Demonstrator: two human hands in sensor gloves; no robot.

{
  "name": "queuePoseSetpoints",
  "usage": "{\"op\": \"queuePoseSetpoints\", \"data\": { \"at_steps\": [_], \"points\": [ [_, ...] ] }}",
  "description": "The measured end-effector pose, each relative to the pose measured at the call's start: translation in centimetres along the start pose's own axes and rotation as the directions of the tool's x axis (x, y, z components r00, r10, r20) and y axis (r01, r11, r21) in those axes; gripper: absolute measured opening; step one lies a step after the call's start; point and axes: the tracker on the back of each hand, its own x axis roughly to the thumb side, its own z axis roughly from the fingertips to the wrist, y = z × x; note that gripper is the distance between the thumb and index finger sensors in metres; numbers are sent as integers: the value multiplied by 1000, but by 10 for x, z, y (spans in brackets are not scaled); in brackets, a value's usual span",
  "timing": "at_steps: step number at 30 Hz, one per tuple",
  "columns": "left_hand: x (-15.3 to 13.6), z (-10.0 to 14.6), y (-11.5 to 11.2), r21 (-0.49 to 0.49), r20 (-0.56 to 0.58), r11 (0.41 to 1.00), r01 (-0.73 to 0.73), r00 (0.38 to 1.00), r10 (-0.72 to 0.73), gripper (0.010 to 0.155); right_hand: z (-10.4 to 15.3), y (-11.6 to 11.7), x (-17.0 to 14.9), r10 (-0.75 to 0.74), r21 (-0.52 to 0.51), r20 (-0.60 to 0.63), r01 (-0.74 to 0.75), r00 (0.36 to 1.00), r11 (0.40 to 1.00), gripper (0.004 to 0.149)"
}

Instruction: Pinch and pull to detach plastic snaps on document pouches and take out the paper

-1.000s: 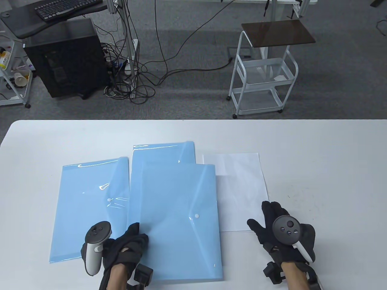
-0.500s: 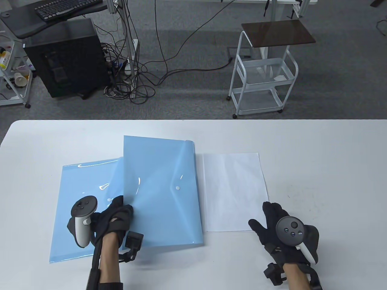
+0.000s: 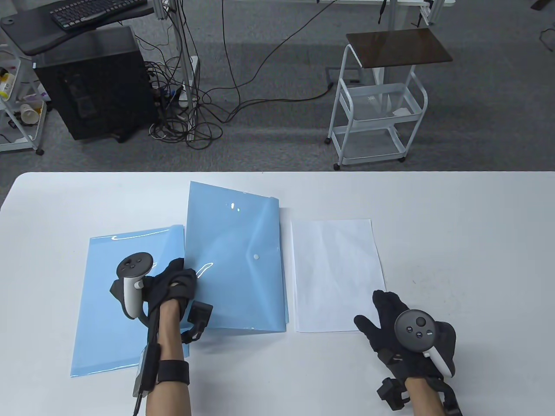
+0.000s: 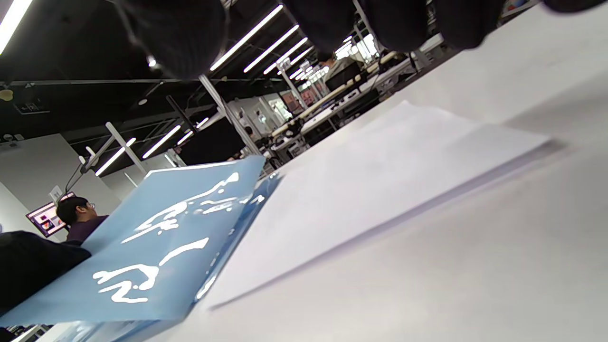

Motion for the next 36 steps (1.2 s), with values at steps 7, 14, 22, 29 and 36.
{"op": "queuePoseSetpoints", "data": {
  "at_steps": [7, 14, 22, 29, 36],
  "points": [
    [-1, -16, -7, 40, -38, 998, 49, 998, -48, 51, -1, 1, 0, -4, 7, -7, 4, 1000, 1000, 82],
    [-10, -23, -9, 137, -73, 983, 119, 991, -110, 61, -2, 1, 1, 4, 12, 1, -4, 1000, 1000, 82],
    [-10, -18, -6, 197, -80, 964, 177, 983, -164, 65, -3, 3, 4, 8, 12, 14, -8, 1000, 1000, 82],
    [-3, 2, 9, 276, -42, 938, 208, 978, -204, 66, -1, 2, 4, -3, 11, 20, 3, 1000, 1000, 82],
    [-9, 27, 46, 328, -41, 901, 286, 957, -289, 73, 1, 2, 5, -6, 4, 28, 6, 1000, 1000, 82]
  ]
}}
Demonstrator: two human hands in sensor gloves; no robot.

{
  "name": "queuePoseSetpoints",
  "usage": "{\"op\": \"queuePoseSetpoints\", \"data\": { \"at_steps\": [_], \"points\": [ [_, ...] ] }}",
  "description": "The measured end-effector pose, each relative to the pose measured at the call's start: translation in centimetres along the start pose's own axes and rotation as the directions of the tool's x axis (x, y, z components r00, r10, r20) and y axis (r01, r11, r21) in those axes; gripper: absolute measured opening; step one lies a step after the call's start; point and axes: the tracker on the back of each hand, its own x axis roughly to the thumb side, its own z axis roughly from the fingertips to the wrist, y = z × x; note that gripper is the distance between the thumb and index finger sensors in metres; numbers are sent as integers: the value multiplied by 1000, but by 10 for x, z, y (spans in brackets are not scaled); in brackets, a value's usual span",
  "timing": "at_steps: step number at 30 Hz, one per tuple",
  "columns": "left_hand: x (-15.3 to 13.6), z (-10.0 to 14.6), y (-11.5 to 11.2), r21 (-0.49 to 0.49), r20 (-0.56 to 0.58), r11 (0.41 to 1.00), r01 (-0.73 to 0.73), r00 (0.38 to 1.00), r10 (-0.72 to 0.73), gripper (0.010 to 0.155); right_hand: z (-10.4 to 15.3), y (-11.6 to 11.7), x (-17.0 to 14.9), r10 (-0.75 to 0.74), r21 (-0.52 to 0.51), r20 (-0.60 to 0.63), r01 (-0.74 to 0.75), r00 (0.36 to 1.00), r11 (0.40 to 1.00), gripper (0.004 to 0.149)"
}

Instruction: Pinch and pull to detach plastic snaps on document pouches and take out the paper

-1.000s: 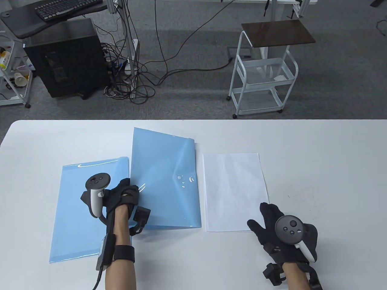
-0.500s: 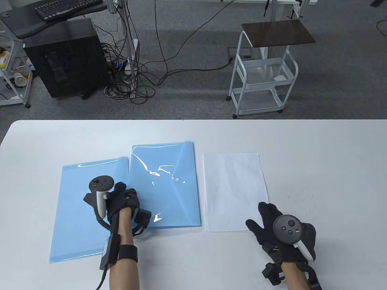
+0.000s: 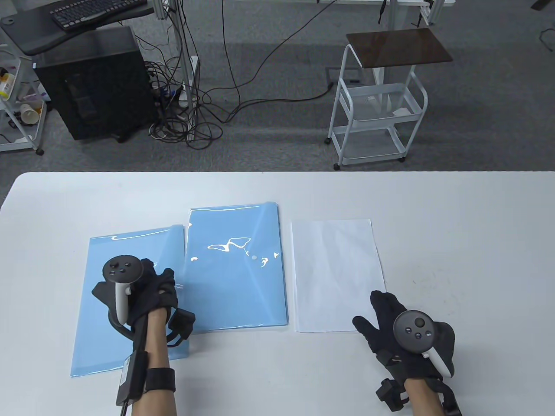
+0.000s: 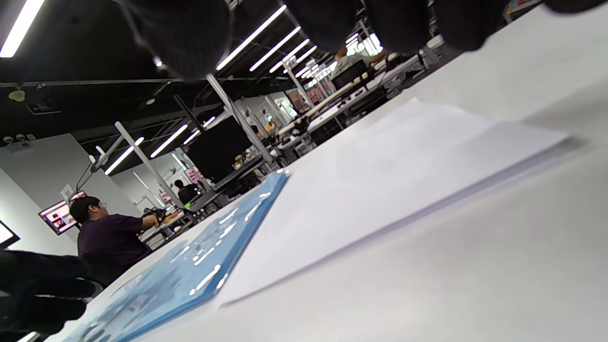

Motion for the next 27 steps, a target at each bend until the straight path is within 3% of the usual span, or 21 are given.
{"op": "queuePoseSetpoints", "data": {
  "at_steps": [9, 14, 22, 27],
  "points": [
    [-46, 1, 33, 48, -76, 979, 198, 978, -195, 91, 2, 3, 4, -8, 13, 14, 8, 1000, 1000, 82],
    [-72, -2, 47, 46, -194, 949, 312, 935, -298, 98, 3, 3, 4, -10, 16, 6, 10, 1000, 1000, 82],
    [-100, -13, 50, 6, -311, 954, 301, 907, -284, 107, 2, 3, 5, -3, 30, -3, 3, 1000, 1000, 83],
    [-102, -19, 50, 16, -332, 930, 368, 879, -342, 110, 2, 4, 6, -5, 49, -4, 6, 1000, 999, 82]
  ]
}}
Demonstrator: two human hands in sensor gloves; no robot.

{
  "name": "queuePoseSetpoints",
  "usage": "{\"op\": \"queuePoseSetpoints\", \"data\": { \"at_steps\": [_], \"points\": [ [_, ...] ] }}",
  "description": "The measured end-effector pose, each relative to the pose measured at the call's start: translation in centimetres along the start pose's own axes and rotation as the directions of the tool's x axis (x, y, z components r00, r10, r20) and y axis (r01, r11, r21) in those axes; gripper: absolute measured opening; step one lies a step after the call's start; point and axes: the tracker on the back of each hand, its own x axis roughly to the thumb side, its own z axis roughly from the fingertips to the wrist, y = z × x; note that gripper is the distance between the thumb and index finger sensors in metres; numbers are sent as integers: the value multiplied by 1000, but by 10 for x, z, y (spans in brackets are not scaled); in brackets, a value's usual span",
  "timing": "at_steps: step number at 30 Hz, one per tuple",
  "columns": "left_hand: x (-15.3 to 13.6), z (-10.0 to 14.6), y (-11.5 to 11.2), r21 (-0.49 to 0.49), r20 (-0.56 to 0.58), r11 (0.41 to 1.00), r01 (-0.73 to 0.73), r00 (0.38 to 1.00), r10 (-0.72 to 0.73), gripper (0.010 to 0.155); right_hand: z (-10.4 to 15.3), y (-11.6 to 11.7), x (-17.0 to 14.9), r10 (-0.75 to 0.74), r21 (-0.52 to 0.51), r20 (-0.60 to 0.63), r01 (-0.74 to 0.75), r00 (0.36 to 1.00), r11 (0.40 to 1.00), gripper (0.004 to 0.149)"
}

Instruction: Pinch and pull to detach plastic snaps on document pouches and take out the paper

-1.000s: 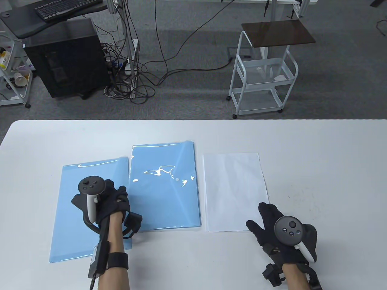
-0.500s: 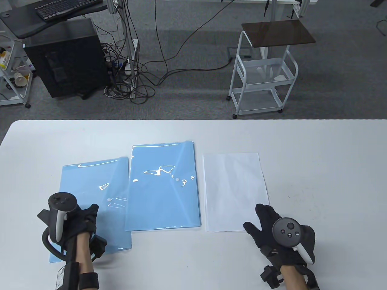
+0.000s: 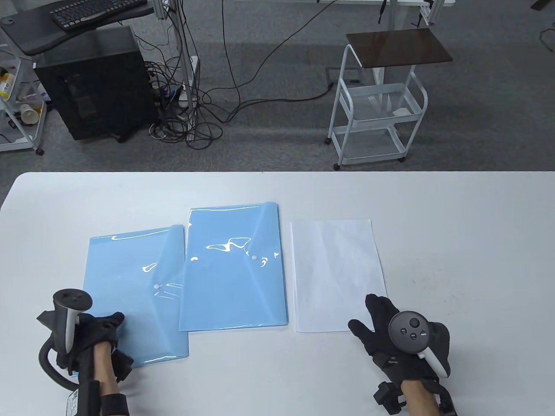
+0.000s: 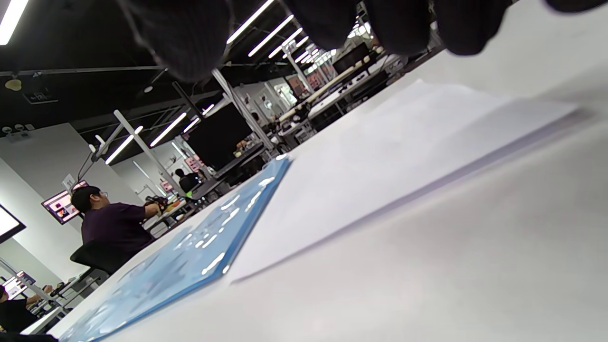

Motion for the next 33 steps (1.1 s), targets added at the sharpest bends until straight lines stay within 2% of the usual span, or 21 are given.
{"op": "queuePoseSetpoints", "data": {
  "at_steps": [3, 9, 11, 13, 19, 21, 25, 29, 33],
  "points": [
    [1, -3, 0, 7, -8, 999, 36, 999, -36, 109, -1, 1, 1, 3, 4, 0, -3, 1000, 1000, 83],
    [-2, -11, 4, -53, -21, 998, 20, 1000, -22, 107, -1, 2, 2, 1, 10, 0, -1, 1000, 1000, 82],
    [-4, -12, 6, -29, -23, 1000, 9, 1000, -10, 98, -2, 3, 3, 2, 11, 1, -2, 1000, 1000, 82],
    [-5, -11, 6, -12, -25, 1000, 5, 1000, -5, 83, -2, 3, 4, 2, 13, 1, -2, 1000, 1000, 82],
    [-2, -4, 7, 77, -42, 997, 17, 999, -14, 50, 0, 2, 6, -7, 8, 12, 7, 1000, 1000, 82],
    [-1, -2, 6, 119, -58, 992, 43, 998, -36, 45, 1, 1, 6, -9, 4, 15, 9, 1000, 1000, 82],
    [8, 10, 5, 253, -123, 935, 247, 967, -222, 43, 0, 1, 6, -13, 2, 20, 13, 1000, 1000, 82],
    [20, 28, 11, 309, -134, 909, 280, 959, -250, 43, 0, 2, 9, -12, 4, 27, 11, 1000, 1000, 82],
    [42, 60, 32, 416, -125, 844, 339, 940, -316, 44, 1, 3, 12, -10, 7, 41, 10, 999, 1000, 82]
  ]
}}
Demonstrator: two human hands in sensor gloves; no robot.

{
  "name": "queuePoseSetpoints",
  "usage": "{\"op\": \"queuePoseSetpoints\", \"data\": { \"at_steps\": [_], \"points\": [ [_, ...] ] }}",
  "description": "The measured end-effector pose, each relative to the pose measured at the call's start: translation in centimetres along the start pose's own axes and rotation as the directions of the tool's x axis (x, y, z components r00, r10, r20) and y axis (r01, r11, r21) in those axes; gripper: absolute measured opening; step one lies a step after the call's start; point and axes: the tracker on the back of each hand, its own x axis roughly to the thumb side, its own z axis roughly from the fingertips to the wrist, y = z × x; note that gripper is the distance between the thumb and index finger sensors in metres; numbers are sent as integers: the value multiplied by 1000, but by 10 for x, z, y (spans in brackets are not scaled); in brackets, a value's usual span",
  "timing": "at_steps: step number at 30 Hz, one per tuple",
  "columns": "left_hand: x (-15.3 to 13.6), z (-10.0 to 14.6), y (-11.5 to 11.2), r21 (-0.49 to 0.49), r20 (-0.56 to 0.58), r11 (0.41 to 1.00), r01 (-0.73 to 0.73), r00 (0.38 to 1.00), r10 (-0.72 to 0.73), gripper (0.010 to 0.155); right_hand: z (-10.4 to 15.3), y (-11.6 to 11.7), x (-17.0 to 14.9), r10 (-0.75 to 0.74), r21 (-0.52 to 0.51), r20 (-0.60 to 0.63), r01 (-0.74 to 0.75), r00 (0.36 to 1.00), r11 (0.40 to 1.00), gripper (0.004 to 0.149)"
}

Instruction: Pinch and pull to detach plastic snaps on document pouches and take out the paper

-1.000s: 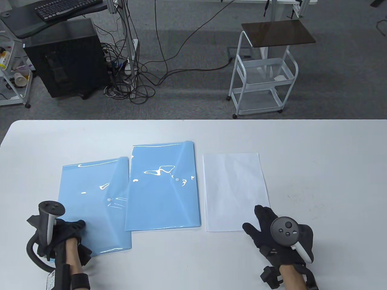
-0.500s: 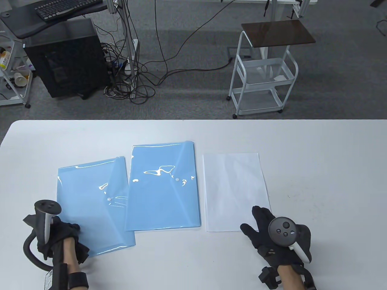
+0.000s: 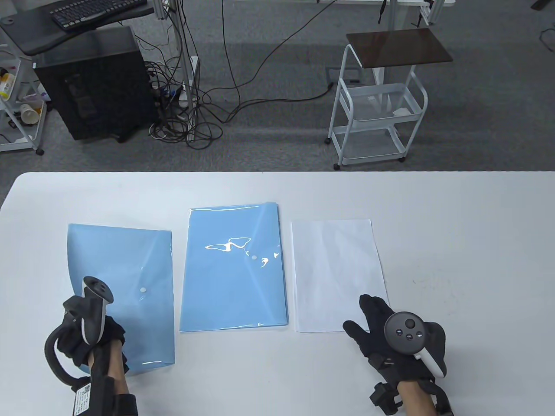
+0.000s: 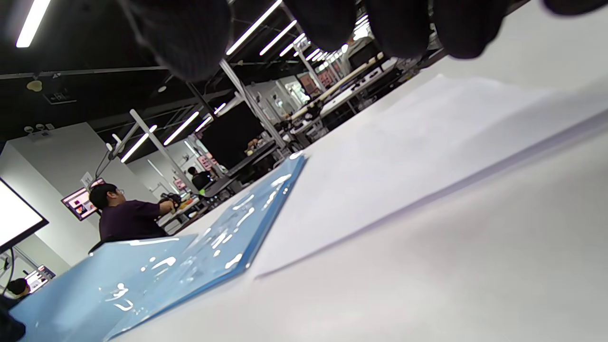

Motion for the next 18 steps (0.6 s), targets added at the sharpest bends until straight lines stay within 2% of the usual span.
{"op": "queuePoseSetpoints", "data": {
  "at_steps": [4, 6, 11, 18],
  "points": [
    [6, 21, 37, 93, 49, 996, 12, 999, -17, 47, 1, 0, 1, -4, 0, 8, 4, 1000, 1000, 82],
    [7, 34, 56, 106, 91, 994, -17, 996, 7, 48, 1, 0, 1, -10, 0, 13, 10, 1000, 1000, 82],
    [5, 59, 84, 65, 183, 988, -142, 975, 128, 48, 4, -1, 3, -19, -5, 26, 19, 999, 1000, 82],
    [-3, 90, 106, 43, 296, 963, -266, 924, 242, 48, 7, -1, 8, -18, -15, 46, 19, 999, 1000, 82]
  ]
}}
